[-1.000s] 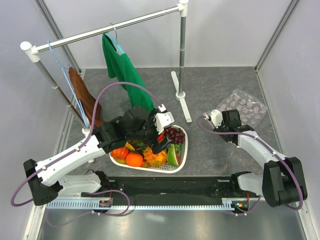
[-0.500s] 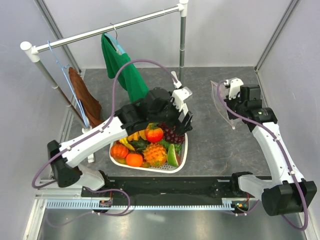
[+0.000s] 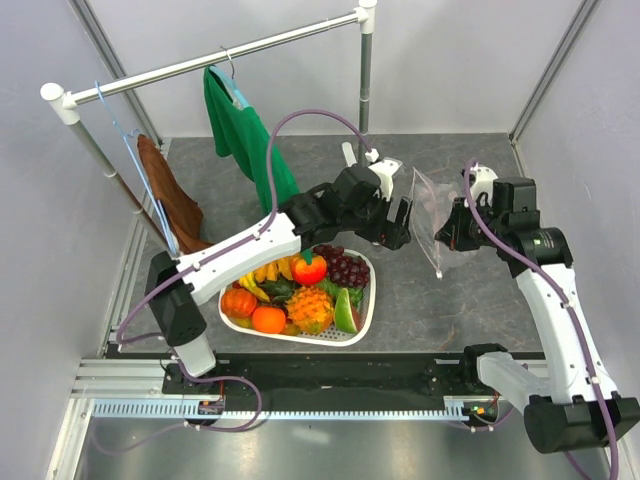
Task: Place the food in the zip-top bag and seal the zipper
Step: Open the zipper of the food storage bag.
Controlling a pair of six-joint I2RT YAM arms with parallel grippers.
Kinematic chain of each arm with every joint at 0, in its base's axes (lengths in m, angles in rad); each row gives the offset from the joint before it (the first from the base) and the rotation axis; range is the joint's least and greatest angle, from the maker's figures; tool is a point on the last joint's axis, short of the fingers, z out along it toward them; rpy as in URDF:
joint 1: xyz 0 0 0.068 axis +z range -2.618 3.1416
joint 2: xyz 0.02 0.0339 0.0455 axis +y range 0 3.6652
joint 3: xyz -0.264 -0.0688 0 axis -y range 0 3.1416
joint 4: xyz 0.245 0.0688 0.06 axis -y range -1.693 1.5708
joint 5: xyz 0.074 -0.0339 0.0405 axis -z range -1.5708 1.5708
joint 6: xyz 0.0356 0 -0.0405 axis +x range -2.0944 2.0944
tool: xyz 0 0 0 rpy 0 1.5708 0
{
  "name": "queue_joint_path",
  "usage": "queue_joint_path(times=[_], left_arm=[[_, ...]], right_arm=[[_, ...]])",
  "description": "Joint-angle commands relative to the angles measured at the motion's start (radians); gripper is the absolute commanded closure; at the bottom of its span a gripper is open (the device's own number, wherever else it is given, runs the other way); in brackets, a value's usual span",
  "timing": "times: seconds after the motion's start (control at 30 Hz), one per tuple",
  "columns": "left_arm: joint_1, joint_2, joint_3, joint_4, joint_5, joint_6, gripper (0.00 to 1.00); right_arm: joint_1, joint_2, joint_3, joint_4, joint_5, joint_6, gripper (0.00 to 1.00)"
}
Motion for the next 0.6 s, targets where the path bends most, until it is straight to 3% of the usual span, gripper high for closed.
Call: queue_joint_path(times=[0.0,0.23,0.3,0.33,0.4,0.43,0.53,0.57], left_arm=[[0.007,0.050,0.078,0.022,-0.017,-0.097,0.05],[0.041,0.110,0.094,0.022,0.054,-0.138,0.13],[0.053,0.117,0.083,0.026,0.085,-0.146,0.26],[0.065,0.120,0.071,0.041,0.130,-0.152,0.41],[0.079,0.125,0.060,0.060,0.187,-0.158,0.60],[0.079,0.127,0.058,0.071,0.225,-0.157,0.77],[0.081,0.116,0.060,0.092,0.285,-0.155,0.95],[0.079,0.110,0.060,0.103,0.293,-0.157,0.98]], right_arm=[[-0.004,-0.050,-0.019,0.025,-0.119,0.110,1.00],[-0.002,-0.072,-0.024,0.017,-0.159,0.135,1.00],[-0.002,-0.078,-0.021,0.011,-0.165,0.135,1.00],[-0.002,-0.081,-0.021,0.010,-0.162,0.137,1.00],[-0.002,-0.082,-0.019,0.011,-0.155,0.133,1.00],[-0.002,-0.081,-0.018,0.010,-0.135,0.132,1.00],[-0.002,-0.070,-0.019,0.023,-0.078,0.138,0.99],[-0.002,-0.072,-0.027,0.052,-0.042,0.149,0.91]])
